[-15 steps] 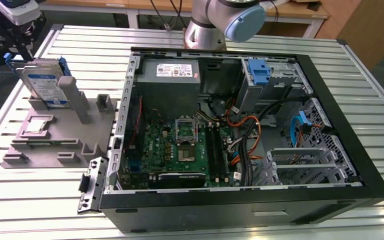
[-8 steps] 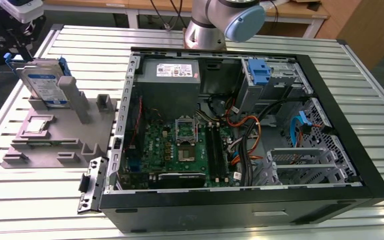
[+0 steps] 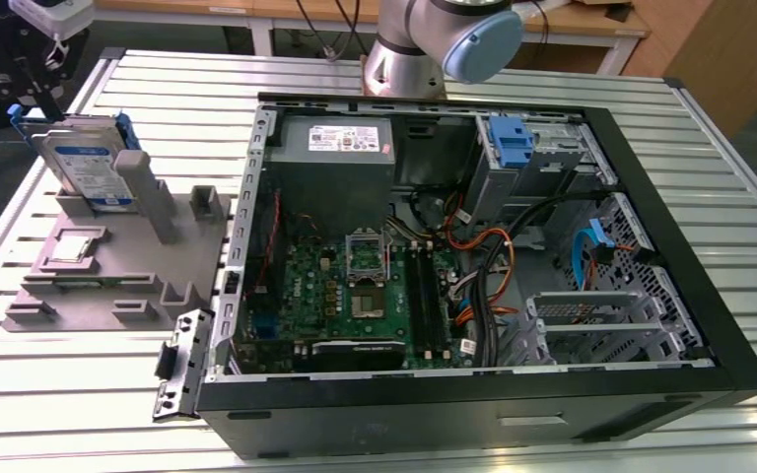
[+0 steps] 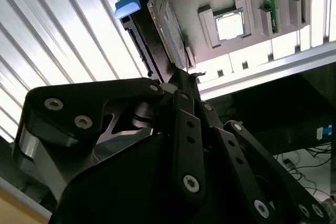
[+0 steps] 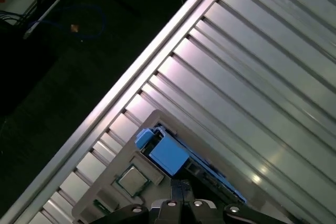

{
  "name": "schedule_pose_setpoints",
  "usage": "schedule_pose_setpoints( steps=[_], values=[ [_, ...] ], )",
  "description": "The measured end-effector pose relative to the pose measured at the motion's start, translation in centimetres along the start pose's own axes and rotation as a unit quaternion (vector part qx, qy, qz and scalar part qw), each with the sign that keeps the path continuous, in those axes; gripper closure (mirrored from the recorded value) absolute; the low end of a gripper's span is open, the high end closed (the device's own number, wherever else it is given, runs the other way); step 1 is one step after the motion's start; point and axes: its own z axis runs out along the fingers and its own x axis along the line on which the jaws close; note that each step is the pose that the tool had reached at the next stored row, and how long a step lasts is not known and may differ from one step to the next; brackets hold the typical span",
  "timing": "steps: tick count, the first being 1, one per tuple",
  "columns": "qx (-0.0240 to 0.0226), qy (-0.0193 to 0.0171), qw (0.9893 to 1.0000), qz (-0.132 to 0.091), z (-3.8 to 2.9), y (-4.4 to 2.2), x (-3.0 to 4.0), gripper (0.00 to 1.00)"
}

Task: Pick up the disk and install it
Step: 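Pick up the disk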

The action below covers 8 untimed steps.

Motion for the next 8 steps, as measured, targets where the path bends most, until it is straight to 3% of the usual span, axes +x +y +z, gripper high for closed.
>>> schedule_pose_setpoints(
  steps=[4,8],
  values=[
    [0.0004,0.0015,0.9996,-0.028,0.0,0.0,0.0,0.89],
    [0.0004,0.0018,0.9995,-0.031,0.0,0.0,0.0,0.89]
  ],
)
